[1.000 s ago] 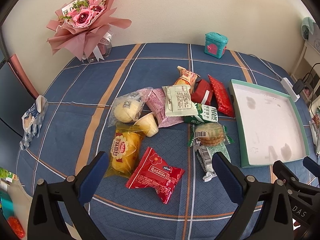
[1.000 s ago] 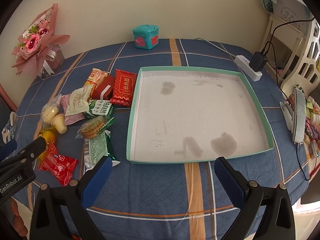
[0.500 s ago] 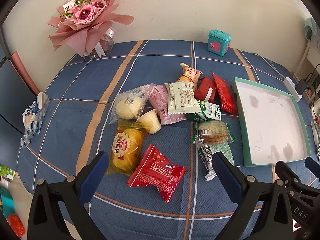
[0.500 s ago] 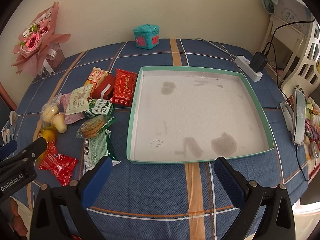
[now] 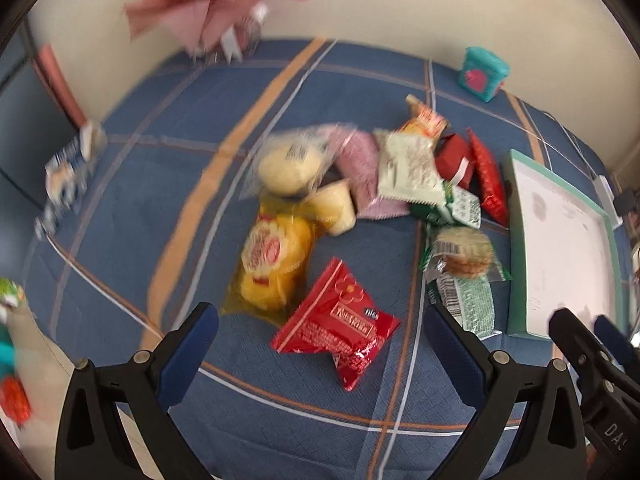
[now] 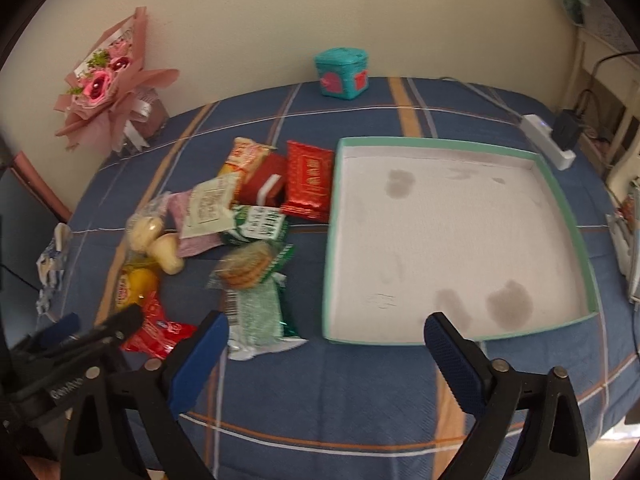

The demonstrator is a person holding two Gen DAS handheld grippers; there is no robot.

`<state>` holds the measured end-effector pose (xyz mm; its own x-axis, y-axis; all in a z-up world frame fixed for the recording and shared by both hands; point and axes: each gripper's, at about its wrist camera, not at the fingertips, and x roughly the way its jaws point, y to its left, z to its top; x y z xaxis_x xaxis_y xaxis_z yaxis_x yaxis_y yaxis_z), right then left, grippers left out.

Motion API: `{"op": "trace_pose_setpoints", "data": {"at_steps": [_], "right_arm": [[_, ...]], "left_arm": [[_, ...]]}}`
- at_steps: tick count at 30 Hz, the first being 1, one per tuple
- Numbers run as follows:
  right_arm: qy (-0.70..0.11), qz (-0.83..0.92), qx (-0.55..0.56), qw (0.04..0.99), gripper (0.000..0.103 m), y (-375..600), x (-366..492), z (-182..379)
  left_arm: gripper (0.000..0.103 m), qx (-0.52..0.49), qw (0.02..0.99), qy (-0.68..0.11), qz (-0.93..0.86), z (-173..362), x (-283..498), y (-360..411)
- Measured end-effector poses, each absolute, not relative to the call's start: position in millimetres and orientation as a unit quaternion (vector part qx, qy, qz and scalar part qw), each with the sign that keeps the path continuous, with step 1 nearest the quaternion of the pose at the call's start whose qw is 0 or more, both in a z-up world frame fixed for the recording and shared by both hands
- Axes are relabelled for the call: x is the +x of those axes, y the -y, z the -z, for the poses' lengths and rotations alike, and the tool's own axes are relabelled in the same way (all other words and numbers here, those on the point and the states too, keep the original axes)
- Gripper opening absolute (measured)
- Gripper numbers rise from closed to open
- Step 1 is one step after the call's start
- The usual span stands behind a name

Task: Organize snacks
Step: 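Grasp the red snack pouch with the left tool while the right tool grasps the green biscuit pack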

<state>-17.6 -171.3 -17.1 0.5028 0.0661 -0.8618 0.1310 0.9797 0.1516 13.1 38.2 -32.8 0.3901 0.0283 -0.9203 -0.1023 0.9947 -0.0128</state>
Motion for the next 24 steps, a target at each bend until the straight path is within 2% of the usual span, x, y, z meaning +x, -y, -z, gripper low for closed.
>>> {"op": "trace_pose_setpoints", "data": {"at_steps": [1, 7, 12, 15, 18, 24], "right_arm": [[-0.503, 0.007, 0.102, 0.858, 0.089, 167.1, -13.2, 19.2], [-0.539, -0.028, 0.088, 0.837, 0.076, 143.5, 7.8, 38.3], [-0.559, -0.039, 0.074, 0.825, 0.067, 132.8, 15.7, 51.3], [-0.566, -0.043, 0.062, 0.821, 0.062, 128.3, 20.5, 57.8], [-0.578, -0.052, 0.056, 0.812, 0.06, 124.6, 26.3, 66.3], [-0.594, -0.058, 0.03, 0.802, 0.058, 114.1, 32.5, 80.2]], "left_arm": [[0.097, -0.048, 0.822, -0.565, -0.041, 37.1, 14.1, -42.6], [0.096, -0.139, 0.784, -0.603, -0.041, 60.7, 16.1, -61.6], [0.084, -0.182, 0.765, -0.617, -0.031, 76.1, 22.1, -61.4], [0.082, -0.205, 0.753, -0.625, -0.029, 85.5, 25.2, -64.6], [0.082, -0.228, 0.745, -0.626, -0.016, 92.0, 28.4, -66.0], [0.075, -0.235, 0.738, -0.632, -0.018, 103.4, 33.7, -68.2]]}}
